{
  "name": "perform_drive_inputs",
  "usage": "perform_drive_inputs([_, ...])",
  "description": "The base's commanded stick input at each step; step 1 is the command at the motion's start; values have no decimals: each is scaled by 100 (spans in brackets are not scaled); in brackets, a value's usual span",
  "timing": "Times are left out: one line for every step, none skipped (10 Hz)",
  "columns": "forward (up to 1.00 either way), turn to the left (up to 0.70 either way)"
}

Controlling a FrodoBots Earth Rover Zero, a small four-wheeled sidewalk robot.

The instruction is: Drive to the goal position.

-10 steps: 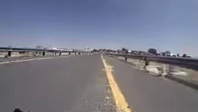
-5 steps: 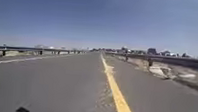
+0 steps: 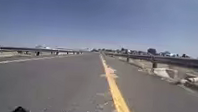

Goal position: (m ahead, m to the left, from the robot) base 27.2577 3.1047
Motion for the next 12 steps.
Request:
perform_drive_inputs([85,0])
perform_drive_inputs([85,0])
perform_drive_inputs([85,0])
perform_drive_inputs([85,0])
perform_drive_inputs([85,0])
perform_drive_inputs([85,0])
perform_drive_inputs([85,0])
perform_drive_inputs([85,0])
perform_drive_inputs([85,0])
perform_drive_inputs([85,0])
perform_drive_inputs([85,0])
perform_drive_inputs([85,0])
